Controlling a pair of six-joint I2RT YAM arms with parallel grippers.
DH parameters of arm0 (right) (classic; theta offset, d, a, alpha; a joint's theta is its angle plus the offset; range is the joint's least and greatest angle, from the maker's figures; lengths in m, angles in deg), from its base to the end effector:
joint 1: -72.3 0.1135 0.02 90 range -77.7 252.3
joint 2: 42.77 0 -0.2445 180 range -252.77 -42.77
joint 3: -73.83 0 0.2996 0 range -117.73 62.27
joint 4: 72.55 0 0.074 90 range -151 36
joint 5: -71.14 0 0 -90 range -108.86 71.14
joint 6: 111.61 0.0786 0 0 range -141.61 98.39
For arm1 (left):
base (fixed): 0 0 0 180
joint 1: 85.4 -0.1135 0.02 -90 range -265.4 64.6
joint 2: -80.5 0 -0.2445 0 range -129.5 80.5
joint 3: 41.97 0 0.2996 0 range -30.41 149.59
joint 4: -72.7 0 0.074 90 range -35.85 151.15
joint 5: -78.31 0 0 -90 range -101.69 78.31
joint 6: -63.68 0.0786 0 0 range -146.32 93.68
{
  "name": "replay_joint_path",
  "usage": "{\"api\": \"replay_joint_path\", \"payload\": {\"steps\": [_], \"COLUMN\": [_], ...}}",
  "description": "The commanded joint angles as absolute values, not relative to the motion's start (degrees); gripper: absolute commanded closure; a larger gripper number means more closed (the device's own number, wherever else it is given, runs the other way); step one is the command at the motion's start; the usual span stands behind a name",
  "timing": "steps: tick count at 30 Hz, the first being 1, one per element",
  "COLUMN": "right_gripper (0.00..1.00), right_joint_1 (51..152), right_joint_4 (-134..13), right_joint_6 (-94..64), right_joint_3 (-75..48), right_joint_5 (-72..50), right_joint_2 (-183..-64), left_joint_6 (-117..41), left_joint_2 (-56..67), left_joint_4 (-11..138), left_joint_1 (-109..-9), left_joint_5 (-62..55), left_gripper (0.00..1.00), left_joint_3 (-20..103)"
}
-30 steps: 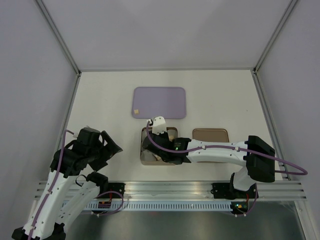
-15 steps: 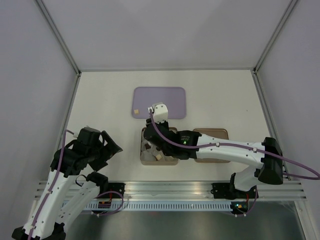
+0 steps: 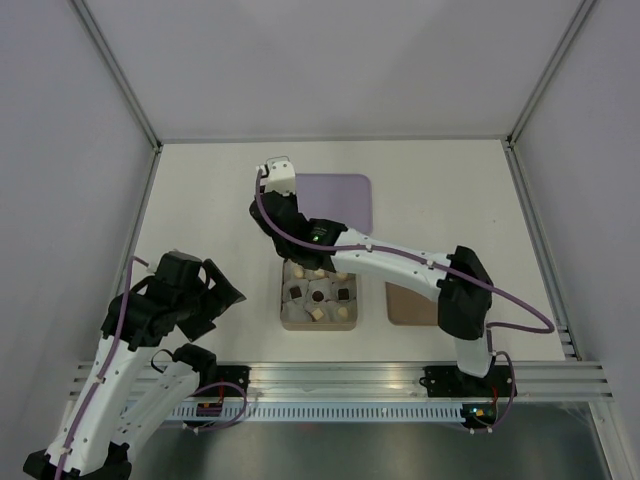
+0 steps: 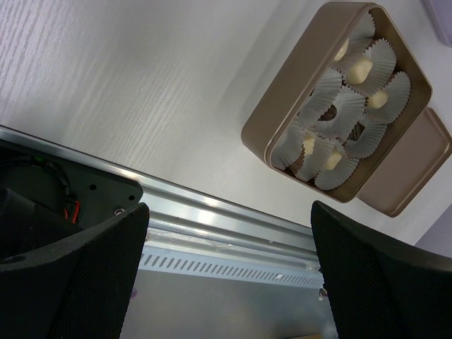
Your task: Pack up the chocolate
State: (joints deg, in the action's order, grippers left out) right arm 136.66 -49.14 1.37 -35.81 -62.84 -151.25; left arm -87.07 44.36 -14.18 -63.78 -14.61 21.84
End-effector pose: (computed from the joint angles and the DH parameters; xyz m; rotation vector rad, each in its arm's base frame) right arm 0.2733 0.4433 0.3020 -0.1788 1.8493 0.3075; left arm 0.1557 -0.0574 0.2658 -0.9123 2.5109 -0.4331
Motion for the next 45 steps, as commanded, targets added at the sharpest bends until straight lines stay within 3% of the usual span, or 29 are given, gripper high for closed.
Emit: {"api": "replay_joint_path", "payload": {"steps": [1, 24, 45], "right_gripper": [0.65, 0.63, 0.61], "right_joint_1": [135.41, 129.78, 128.46], "right_joint_4": [-53.35, -54.84, -54.49], "right_joint_6": [-2.54, -3.33, -3.42], "right_joint_3": [-41.68, -57.87, -59.28], "right_joint_5": [-62.72, -60.25, -58.5], "right_joint_2": [-156.47, -175.21, -178.91], "left_joint_6": [-86.35, -85.73, -85.91], "left_joint_2": [43.94, 44.64, 44.91], "left_joint_4": [-14.26, -13.82, -13.82], "left_joint_1": [-63.61, -63.61, -63.61], "left_joint_5": [-15.12, -16.09, -16.79], "left_gripper": [0.01, 0.0, 0.01], "left_joint_3": [23.99, 23.81, 23.02]}}
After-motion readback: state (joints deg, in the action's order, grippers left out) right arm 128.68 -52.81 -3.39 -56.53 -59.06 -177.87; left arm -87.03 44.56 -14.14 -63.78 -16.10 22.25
